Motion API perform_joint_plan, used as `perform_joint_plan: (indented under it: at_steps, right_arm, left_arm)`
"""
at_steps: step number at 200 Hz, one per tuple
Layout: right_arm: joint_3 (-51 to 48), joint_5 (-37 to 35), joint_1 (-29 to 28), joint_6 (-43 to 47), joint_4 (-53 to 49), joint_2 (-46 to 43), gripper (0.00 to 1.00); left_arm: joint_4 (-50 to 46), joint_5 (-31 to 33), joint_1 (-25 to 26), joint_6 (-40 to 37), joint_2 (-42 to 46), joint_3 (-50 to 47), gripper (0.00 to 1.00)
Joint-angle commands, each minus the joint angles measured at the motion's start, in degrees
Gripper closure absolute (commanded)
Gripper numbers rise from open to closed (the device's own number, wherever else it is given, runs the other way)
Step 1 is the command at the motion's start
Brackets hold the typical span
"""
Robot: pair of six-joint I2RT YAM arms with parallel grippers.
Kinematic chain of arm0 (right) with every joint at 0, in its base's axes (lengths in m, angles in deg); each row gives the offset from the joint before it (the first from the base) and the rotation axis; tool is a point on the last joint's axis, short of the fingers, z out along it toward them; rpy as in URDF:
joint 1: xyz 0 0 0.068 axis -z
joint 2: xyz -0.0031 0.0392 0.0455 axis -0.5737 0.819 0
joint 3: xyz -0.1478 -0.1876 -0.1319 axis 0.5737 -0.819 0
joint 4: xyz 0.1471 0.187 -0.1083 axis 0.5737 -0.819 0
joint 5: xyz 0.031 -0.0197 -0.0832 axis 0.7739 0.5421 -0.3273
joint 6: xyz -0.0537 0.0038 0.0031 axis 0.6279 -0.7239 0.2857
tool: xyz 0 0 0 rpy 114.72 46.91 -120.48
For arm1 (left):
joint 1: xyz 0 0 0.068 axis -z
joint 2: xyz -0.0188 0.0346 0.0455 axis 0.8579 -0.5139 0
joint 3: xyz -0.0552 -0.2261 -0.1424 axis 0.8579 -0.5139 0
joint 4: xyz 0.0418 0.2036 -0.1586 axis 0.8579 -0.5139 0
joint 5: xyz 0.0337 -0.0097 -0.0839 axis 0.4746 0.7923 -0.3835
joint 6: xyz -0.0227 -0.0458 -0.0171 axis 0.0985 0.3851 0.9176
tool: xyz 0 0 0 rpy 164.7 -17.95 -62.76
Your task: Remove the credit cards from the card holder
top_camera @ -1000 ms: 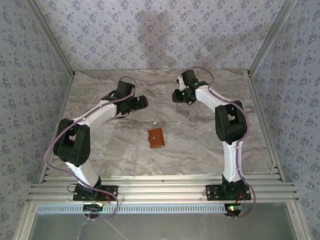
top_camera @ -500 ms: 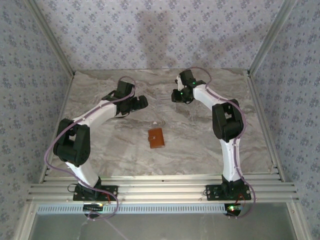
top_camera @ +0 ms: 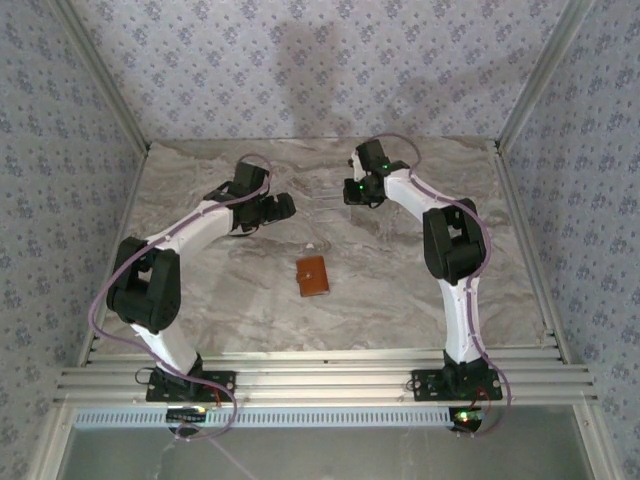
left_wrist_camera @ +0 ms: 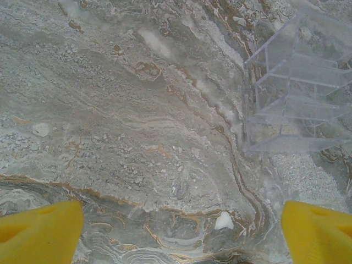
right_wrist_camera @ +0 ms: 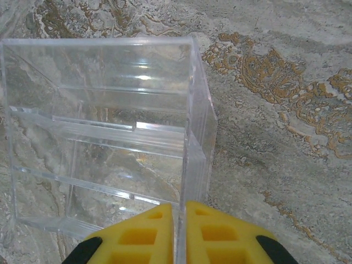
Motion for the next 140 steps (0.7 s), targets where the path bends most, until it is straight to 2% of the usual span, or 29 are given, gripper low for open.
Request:
perform_joint_plan:
  at_steps: [1, 81, 140]
  right_arm:
    - [-2.3, -3.5, -1.1, 0.0, -3.0, -1.2, 0.9]
    - [-11.5, -8.8, -3.4, -3.2, -4.2, -8.6, 0.93]
    - [-21.0, -13.4, -5.3, -12.7, -3.2, -14.5, 0.95]
  left_arm:
    - [-1.6, -0.6, 0.4, 0.3, 0.2, 0.7, 0.07]
    - [-2.4, -1.1, 0.5, 0.6, 0.9, 0.6, 0.07]
    - [-3.8, -2.1, 0.9, 0.5, 0.6, 1.6, 0.07]
